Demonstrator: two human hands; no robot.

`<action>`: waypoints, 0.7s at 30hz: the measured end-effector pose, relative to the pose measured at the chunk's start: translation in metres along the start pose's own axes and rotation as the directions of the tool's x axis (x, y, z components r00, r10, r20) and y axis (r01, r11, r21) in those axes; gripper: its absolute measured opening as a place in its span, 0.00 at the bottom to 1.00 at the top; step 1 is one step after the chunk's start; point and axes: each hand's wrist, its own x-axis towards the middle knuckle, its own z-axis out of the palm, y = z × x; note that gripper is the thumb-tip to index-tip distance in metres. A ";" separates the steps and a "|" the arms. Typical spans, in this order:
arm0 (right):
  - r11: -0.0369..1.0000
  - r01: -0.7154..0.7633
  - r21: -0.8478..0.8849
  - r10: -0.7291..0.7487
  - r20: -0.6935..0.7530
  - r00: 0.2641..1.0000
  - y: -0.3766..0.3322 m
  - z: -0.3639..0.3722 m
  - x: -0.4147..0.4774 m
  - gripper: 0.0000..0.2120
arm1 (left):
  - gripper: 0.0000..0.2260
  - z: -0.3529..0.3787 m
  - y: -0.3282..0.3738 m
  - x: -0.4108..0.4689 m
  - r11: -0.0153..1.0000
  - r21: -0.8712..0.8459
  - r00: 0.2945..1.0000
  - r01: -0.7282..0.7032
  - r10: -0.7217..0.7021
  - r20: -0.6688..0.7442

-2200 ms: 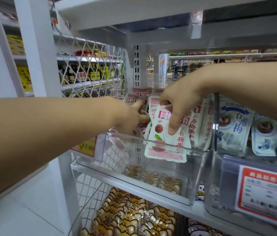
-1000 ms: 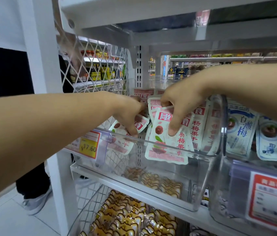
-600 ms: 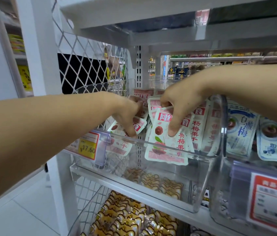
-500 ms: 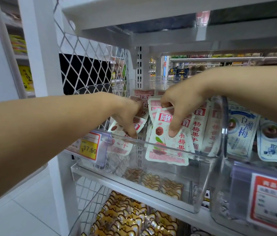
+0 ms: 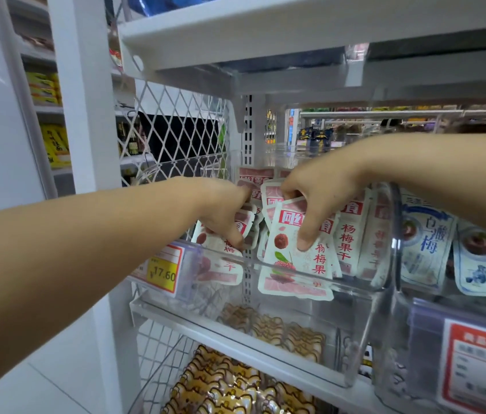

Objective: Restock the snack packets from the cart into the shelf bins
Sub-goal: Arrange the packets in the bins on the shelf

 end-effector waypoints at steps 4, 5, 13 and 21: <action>0.999 0.026 -0.028 -0.028 -0.069 0.997 0.001 -0.003 0.011 0.19 | 0.42 -0.001 -0.003 -0.002 0.996 0.088 0.966 0.019 0.005 -0.259; 0.999 0.022 -0.039 -0.025 -0.086 0.996 0.002 -0.004 0.013 0.19 | 0.41 -0.002 -0.003 -0.001 0.994 0.104 0.946 0.028 0.007 -0.323; 0.991 0.011 -0.131 -0.021 -0.077 0.997 0.000 -0.004 0.024 0.25 | 0.45 0.000 0.001 -0.006 1.000 -0.028 0.954 -0.010 0.001 -0.300; 0.978 -0.031 -0.208 0.016 -0.075 0.997 -0.004 -0.004 0.025 0.26 | 0.66 -0.005 0.014 -0.027 0.990 -0.092 0.990 0.104 -0.094 0.105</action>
